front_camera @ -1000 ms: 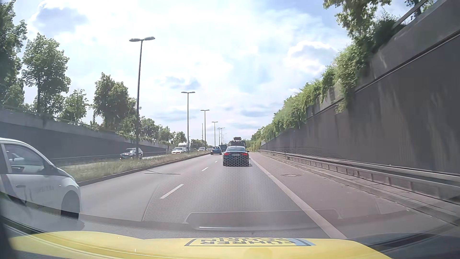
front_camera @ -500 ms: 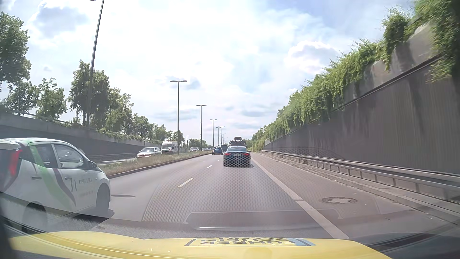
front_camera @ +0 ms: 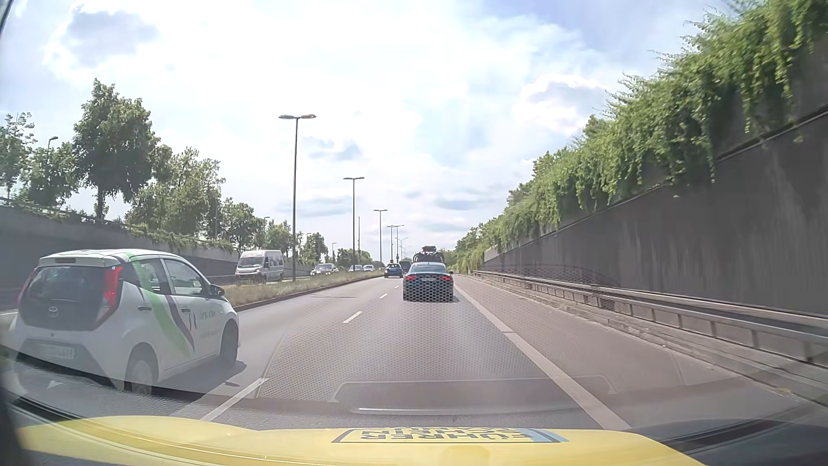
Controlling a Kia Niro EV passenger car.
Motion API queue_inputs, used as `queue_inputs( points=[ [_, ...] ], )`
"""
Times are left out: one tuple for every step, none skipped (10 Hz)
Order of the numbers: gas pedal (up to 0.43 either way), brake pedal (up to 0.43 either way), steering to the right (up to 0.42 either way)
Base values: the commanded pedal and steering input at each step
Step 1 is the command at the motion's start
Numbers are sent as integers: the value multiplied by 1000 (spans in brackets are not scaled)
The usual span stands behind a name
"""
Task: Follow the waypoints while adhering to traffic rules and regulations
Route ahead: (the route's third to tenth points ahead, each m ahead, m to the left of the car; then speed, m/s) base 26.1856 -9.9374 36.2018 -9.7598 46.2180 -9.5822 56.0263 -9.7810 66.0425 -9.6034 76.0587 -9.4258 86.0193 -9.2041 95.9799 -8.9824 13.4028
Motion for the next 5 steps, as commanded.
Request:
queue_inputs(
  points=[
    [67,0,-1],
    [67,0,-1],
    [67,0,-1],
    [67,0,-1],
    [67,0,-1]
  ],
)
